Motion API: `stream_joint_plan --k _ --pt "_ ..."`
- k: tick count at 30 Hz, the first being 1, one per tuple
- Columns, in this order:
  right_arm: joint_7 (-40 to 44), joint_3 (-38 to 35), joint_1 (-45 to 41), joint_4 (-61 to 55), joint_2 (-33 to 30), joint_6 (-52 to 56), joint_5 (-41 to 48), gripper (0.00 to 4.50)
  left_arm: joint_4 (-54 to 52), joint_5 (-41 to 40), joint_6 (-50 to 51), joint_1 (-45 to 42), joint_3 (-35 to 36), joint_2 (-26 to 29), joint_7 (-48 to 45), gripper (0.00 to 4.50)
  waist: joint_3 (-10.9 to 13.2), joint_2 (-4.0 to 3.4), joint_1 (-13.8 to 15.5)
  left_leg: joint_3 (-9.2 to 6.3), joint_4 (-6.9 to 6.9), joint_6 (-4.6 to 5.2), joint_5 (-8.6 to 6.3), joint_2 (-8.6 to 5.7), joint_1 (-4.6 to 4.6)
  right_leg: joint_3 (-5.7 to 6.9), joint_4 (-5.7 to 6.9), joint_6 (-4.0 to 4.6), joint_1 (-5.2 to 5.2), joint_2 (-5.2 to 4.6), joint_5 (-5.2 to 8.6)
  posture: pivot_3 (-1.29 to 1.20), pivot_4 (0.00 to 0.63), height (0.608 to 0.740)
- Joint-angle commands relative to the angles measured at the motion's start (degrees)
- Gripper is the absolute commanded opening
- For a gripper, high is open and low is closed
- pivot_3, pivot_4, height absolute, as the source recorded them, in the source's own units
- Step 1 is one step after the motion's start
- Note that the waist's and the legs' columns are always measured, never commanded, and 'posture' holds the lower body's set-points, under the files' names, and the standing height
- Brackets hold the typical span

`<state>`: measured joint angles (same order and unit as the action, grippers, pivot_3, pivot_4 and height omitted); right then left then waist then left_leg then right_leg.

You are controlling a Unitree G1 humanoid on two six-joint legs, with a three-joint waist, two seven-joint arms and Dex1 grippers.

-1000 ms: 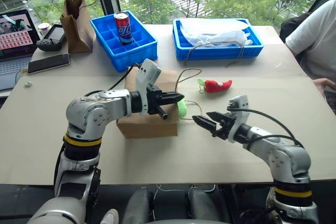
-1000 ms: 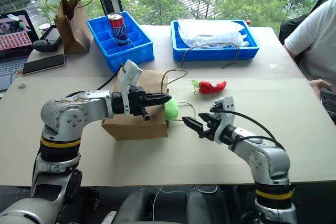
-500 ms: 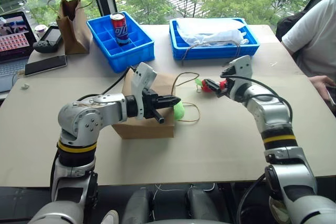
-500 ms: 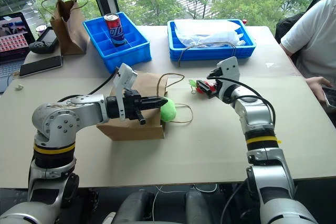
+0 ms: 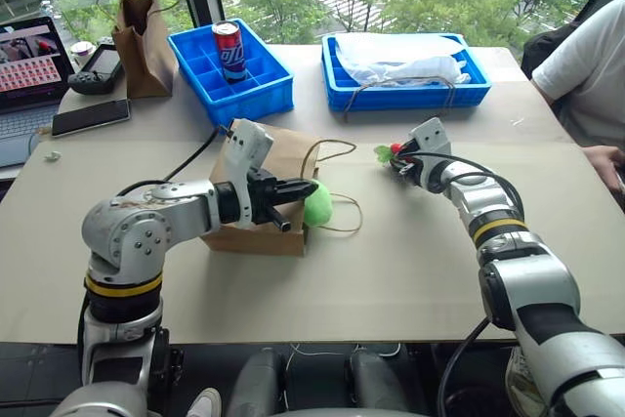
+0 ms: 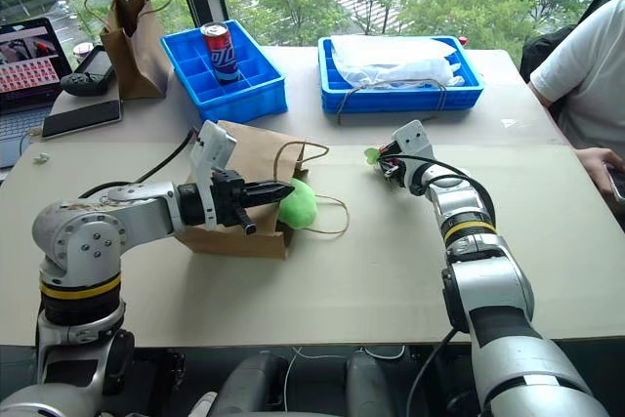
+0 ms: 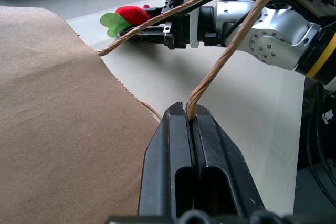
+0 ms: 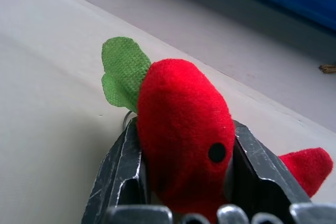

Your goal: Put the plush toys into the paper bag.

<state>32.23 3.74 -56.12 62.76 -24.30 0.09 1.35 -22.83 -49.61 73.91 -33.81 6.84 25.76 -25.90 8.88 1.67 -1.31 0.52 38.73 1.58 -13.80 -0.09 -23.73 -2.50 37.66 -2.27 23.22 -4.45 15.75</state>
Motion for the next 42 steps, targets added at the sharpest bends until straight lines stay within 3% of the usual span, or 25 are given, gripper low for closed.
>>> stream_joint_plan --k 1,3,5,10,17,25,26,32,37,42 --pt "11.05 -0.27 4.59 -16.33 0.56 3.18 5.0 0.45 -2.11 -1.54 0.21 -0.61 0.67 -0.29 0.87 0.0 0.0 0.0 -0.09 0.0 0.0 0.0 0.0 0.0 0.01 0.0 0.02 0.0 0.0 0.0 0.0 0.0 0.15 0.74" --pt "17.37 2.72 11.06 -32.13 0.88 10.59 8.47 0.08 -1.95 -1.79 0.26 -0.98 0.51 -0.68 1.22 0.0 0.0 -0.01 -0.13 -0.06 0.0 0.0 0.0 0.02 0.0 0.02 0.08 0.0 0.01 0.02 0.0 0.0 0.15 0.74" --pt "18.97 5.72 16.46 -44.73 1.39 16.75 9.66 0.07 -1.7 -1.89 0.21 -1.34 0.33 -0.98 1.47 0.0 0.0 -0.01 -0.16 -0.13 -0.07 -0.01 0.0 0.03 -0.02 0.05 0.35 -0.01 0.02 0.02 0.0 0.0 0.15 0.74" --pt "19.1 12.2 22.94 -59.46 5.3 20.6 9.32 0.07 -1.52 -3.13 0.3 -1.61 0.34 -1.85 2.15 0.0 0.01 -0.02 -0.19 -0.2 -0.02 -0.04 -0.02 0.02 -0.02 0.07 0.35 -0.01 0.06 0.02 0.0 0.0 0.15 0.74" --pt "19.06 18.85 21.87 -59.0 12.36 12.45 6.08 0.07 -1.71 -4.01 0.34 -1.61 -0.06 -2.28 3.28 0.0 0.01 -0.03 0.12 -0.23 0.04 -0.16 0.07 -0.01 0.19 0.08 0.36 0.04 0.04 0.05 -0.03 0.0 0.15 0.74" --pt "21.33 17.6 20.52 -49.9 19.72 5.91 8.3 0.07 -2.18 -4.34 0.11 -1.38 -0.02 -2.27 4.05 0.0 0.01 -0.03 0.15 -0.26 0.01 -0.18 0.09 -0.02 0.22 0.1 0.36 0.07 0.03 0.05 -0.05 0.0 0.15 0.74" --pt "20.69 17.1 19.97 -48.61 20.04 5.77 7.88 0.87 -2.31 -4.44 0.11 -1.29 -0.02 -2.28 4.18 0.0 0.02 -0.03 0.14 -0.26 0.01 -0.18 0.09 -0.01 0.22 0.1 0.36 0.07 0.04 0.05 -0.05 0.0 0.15 0.74" --pt "20.6 15.44 19.57 -48.34 17.3 5.78 7.21 2.77 -2.8 -4.59 0.12 -0.57 0.1 -1.93 4.56 0.0 0.02 -0.04 0.32 -0.28 0.0 -0.19 0.09 -0.03 0.22 0.11 0.36 0.07 0.04 0.04 -0.05 0.0 0.15 0.74" --pt "18.84 12.78 22.64 -55.19 11.56 9.44 6.98 4.43 -2.28 -3.64 -0.72 -0.09 -0.62 -1.09 3.9 0.0 0.02 -0.04 0.37 -0.28 -0.02 -0.19 0.09 -0.02 0.2 0.11 0.34 0.07 0.05 0.03 -0.05 0.0 0.15 0.74" --pt "17.85 8.95 27.92 -64.35 4.56 16.43 9.02 4.43 -1.43 -2.48 -1.76 -0.14 -2.19 -0.48 2.57 0.0 0.02 -0.03 0.5 -0.28 -0.03 -0.18 0.09 -0.03 0.16 0.09 0.3 0.07 0.05 0.02 -0.05 0.0 0.15 0.74"
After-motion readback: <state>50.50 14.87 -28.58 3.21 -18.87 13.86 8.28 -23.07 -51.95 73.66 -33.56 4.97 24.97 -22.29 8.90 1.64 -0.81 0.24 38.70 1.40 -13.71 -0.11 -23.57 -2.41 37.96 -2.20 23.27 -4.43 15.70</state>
